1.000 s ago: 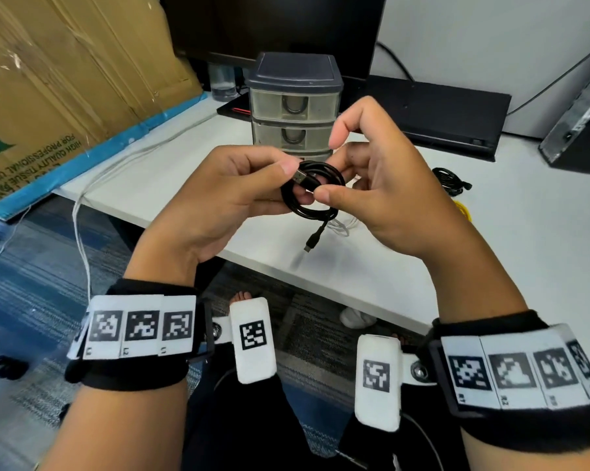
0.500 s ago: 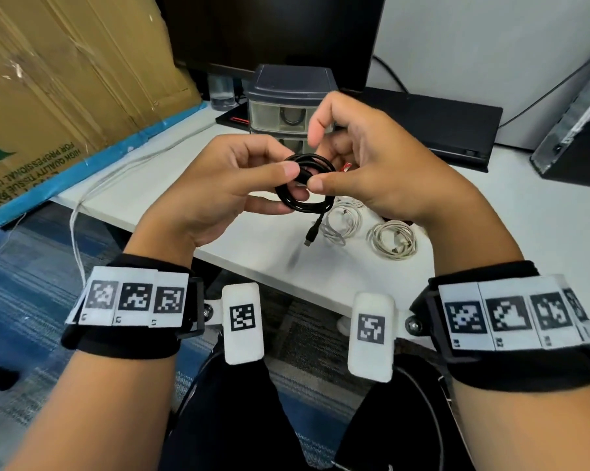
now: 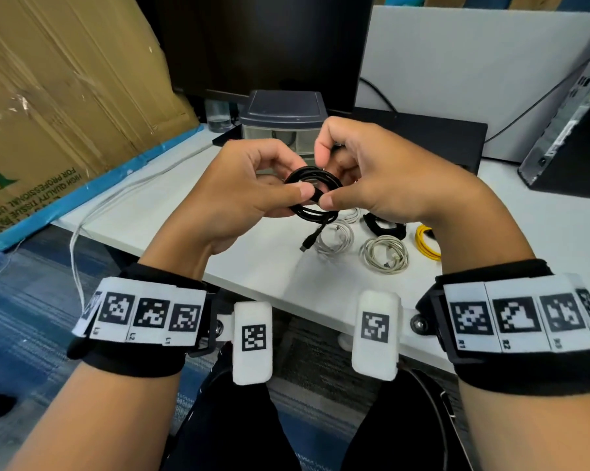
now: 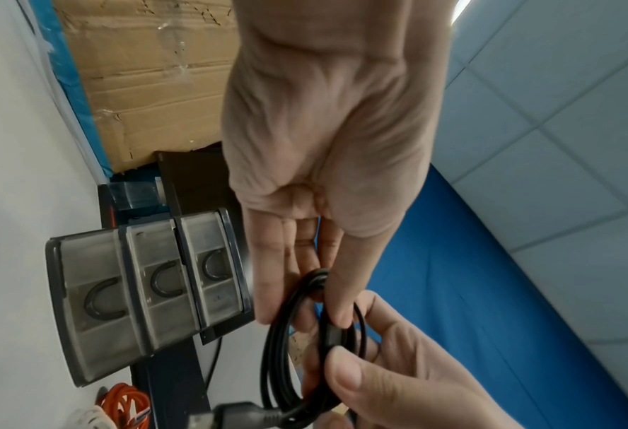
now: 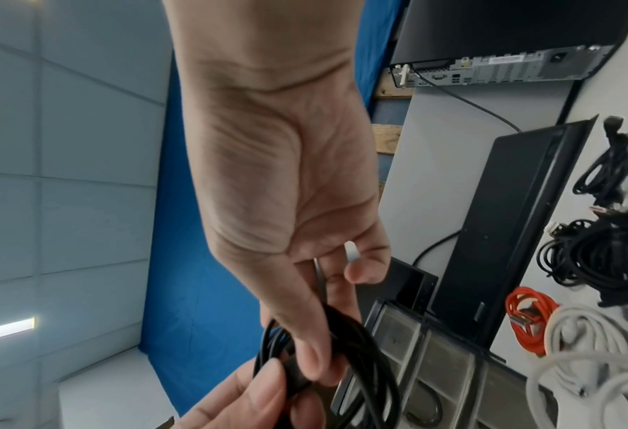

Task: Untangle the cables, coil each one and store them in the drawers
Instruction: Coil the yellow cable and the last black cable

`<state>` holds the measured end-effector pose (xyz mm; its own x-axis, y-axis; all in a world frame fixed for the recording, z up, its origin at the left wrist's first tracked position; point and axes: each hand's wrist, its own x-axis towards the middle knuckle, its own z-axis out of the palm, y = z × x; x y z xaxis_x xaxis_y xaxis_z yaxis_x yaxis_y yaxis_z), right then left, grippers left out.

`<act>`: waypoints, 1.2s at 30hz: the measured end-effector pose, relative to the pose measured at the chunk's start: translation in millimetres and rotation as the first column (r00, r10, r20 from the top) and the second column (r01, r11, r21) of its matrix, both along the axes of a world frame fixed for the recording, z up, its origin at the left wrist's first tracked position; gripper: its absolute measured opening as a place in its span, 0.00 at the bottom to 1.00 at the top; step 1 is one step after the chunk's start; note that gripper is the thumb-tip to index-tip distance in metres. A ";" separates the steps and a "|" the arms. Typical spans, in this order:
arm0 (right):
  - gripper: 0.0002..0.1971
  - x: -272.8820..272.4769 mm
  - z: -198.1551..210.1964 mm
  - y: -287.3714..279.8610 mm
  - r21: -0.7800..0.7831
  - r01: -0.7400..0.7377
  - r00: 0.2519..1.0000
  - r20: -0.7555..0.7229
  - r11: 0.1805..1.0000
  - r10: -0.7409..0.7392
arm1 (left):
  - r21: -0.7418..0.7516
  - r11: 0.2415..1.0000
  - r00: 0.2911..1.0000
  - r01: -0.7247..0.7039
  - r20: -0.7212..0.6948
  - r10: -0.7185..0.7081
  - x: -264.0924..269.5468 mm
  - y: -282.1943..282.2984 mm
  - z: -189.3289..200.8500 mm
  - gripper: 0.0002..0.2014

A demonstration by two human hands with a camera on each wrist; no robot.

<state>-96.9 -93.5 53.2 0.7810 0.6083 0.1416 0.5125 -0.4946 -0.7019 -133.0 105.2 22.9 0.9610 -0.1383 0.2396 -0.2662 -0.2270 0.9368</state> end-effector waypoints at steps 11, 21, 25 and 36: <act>0.18 -3.6 5.8 -16.0 -0.119 0.045 0.999 0.001 0.992 -0.045 | -0.022 0.996 0.993 0.090 -0.074 -0.091 -0.2 -10.6 -0.9 0.06; 0.18 -6.5 -2.1 -20.9 -0.087 0.258 0.966 0.056 0.962 -0.253 | 0.067 0.993 0.994 -0.102 0.047 0.099 4.2 -30.1 -3.4 0.08; 0.22 -8.8 -5.2 -21.5 -0.013 0.290 0.955 0.068 0.957 -0.288 | 0.015 0.992 0.991 -0.124 0.048 0.123 4.2 -35.1 -6.8 0.08; 0.09 -4.0 -6.0 -45.8 -0.181 0.441 0.897 0.128 0.879 -0.424 | 0.004 0.998 0.998 -0.068 0.018 0.068 14.4 -67.5 -6.7 0.11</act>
<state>-100.9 -139.3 47.3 0.9637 0.2345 0.1277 0.2662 -0.8057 -0.5291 -118.7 37.6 16.2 0.9637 -0.0738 0.2566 -0.2670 -0.2499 0.9307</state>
